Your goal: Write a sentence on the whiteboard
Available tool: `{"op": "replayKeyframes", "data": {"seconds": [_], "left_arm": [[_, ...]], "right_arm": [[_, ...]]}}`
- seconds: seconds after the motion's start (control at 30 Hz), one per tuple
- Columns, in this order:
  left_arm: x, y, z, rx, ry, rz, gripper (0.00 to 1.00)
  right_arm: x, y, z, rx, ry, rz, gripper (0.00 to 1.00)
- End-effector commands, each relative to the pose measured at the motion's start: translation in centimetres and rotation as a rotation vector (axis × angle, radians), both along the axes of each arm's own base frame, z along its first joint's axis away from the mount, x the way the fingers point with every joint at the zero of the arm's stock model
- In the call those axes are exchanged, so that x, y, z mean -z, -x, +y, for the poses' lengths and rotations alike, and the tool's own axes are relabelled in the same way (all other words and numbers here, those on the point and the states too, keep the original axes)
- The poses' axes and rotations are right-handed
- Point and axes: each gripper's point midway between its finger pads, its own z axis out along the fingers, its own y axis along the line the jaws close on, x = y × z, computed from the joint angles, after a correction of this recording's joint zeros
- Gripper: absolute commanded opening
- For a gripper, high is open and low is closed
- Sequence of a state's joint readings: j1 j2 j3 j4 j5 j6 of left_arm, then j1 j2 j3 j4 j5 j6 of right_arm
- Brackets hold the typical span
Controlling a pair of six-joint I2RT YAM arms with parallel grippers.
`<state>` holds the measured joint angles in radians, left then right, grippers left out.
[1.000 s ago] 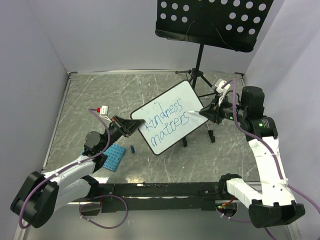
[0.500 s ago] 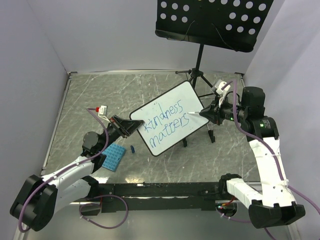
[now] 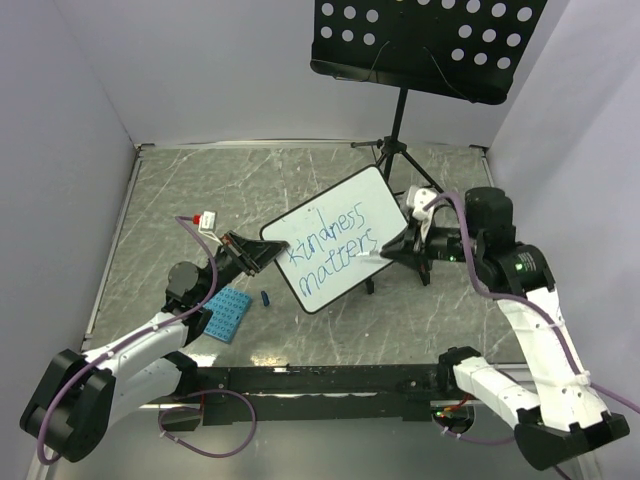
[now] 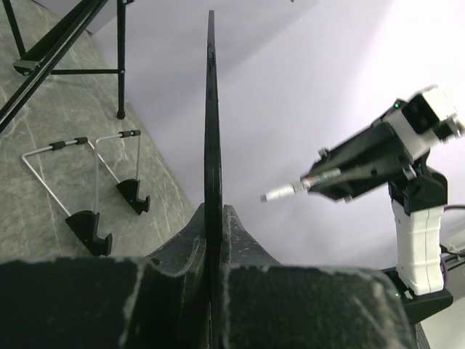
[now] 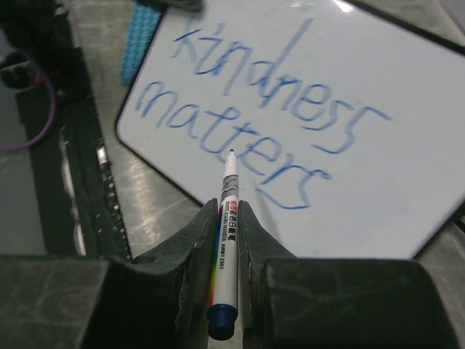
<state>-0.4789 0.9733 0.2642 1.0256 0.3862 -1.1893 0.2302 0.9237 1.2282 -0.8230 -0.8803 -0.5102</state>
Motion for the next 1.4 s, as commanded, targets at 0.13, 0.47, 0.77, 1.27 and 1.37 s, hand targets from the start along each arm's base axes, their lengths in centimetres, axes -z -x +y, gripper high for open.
{"op": "replayKeyframes", "data": {"seconds": [0.13,0.47,0.77,1.27,1.37], "left_arm": [[-6.6,-0.3,1.3,-0.050,0.168,-0.126,0.01],[-7.2,-0.1,1.4,-0.045,0.188,-0.126,0.01],[-7.4,0.0,1.4,-0.037,0.200,-0.130,0.01],[-7.4,-0.2,1.7,-0.059,0.206,-0.124,0.01],[-7.2,-0.3,1.7,-0.060,0.202,-0.120,0.01]], "right_arm": [[2.1,2.1,0.9,-0.087,0.096,-0.049,0.00],[2.9,-0.6,1.0,0.003,0.147,-0.086,0.00],[3.0,-1.1,1.7,-0.006,0.149,-0.079,0.00],[6.1,1.7,0.3,-0.039,0.215,-0.005,0.00],[6.1,1.8,0.2,-0.039,0.214,-0.012,0.00]]}}
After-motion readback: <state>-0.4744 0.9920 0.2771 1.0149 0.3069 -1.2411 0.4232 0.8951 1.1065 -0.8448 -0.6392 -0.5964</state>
